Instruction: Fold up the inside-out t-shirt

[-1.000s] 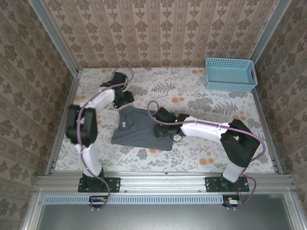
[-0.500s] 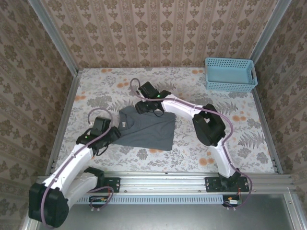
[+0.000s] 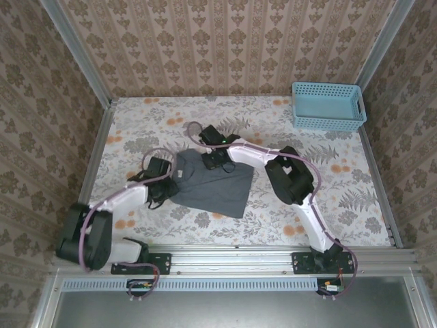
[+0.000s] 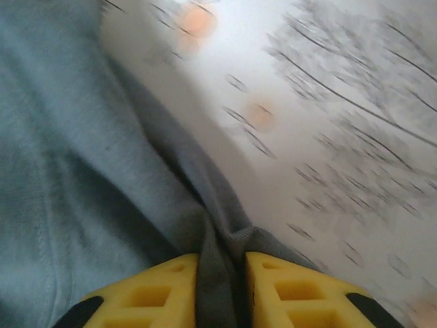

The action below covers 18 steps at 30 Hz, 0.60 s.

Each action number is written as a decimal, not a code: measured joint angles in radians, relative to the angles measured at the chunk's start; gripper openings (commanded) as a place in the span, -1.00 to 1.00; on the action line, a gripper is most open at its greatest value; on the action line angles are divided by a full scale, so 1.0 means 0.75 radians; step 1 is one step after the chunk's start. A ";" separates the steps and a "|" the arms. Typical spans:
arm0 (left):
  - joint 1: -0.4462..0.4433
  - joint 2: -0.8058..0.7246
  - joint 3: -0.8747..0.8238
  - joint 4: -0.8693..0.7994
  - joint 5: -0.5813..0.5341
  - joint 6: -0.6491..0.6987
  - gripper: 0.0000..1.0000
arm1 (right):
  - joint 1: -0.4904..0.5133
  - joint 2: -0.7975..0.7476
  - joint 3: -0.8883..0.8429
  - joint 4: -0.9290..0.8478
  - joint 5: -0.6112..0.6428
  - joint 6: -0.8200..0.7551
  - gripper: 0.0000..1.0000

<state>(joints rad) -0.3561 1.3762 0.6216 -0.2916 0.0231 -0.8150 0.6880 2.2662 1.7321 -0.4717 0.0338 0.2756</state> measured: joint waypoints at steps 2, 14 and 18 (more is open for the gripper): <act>0.006 0.150 0.124 0.038 0.048 0.046 -0.61 | -0.028 -0.104 -0.170 0.041 0.010 0.049 -0.63; -0.023 0.697 0.869 -0.051 0.158 0.301 -0.03 | -0.052 -0.680 -0.933 0.187 -0.030 0.420 -0.25; -0.044 0.646 0.850 -0.103 0.134 0.330 0.16 | -0.115 -0.717 -0.918 0.189 -0.034 0.439 -0.12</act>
<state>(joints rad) -0.3889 1.8606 1.2591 -0.3687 0.1238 -0.5674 0.6014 1.7283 1.0439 -0.3298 0.0082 0.6052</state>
